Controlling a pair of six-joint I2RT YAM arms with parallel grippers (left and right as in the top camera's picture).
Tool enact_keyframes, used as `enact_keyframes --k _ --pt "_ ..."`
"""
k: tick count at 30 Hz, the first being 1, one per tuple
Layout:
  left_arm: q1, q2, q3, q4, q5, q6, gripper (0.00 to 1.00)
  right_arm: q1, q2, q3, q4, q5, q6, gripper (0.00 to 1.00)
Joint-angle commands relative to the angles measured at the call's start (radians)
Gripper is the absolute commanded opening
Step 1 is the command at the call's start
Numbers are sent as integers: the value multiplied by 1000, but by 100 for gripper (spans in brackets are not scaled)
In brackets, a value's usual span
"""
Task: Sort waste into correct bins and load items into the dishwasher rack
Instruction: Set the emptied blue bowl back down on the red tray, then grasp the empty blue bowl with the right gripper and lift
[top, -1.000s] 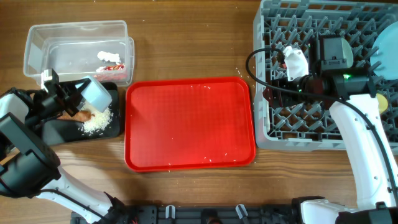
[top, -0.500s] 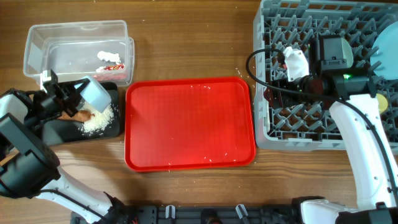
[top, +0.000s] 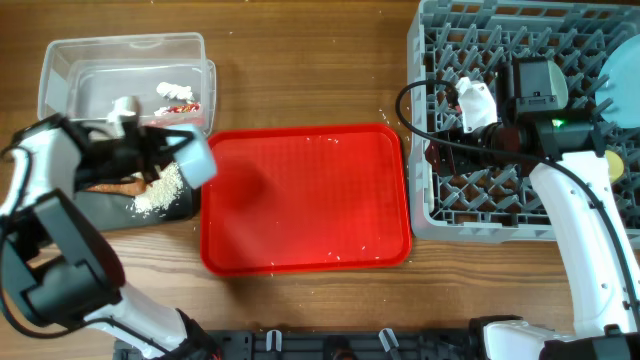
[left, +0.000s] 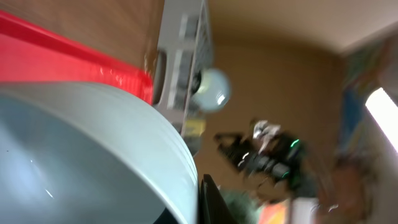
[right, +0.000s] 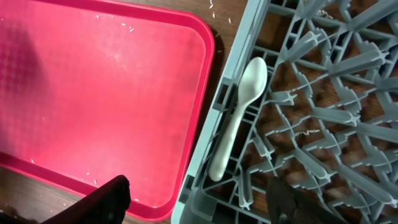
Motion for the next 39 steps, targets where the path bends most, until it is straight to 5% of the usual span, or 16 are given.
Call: enact_keyframes --k 1,8,12,18,23,24,30,33,39 --pt "-148 -62 2 38 -116 29 4 3 -6 -1 -4 10 7 72" --pt "-459 -66 2 382 -374 -331 4 3 -6 -1 -6 10 7 72" --pt "-669 -66 2 565 -650 -476 4 3 -6 -1 -7 10 8 72" --pt "-951 -56 2 638 -1061 -569 4 3 -6 -1 -7 10 14 73" --pt "-1067 -50 2 663 -1165 -581 9 3 -6 -1 -14 10 15 73" --pt "-1076 -50 2 678 -1191 -605 23 3 -7 -1 -14 10 14 74" --pt "-1014 -72 3 682 -1201 -627 52 3 -6 -1 -13 -11 14 85" --pt "-915 -153 3 646 -1201 -626 56 3 -6 -1 6 -66 14 100" --pt "-559 -398 3 452 -1226 -627 66 14 -6 -1 161 -238 138 92"
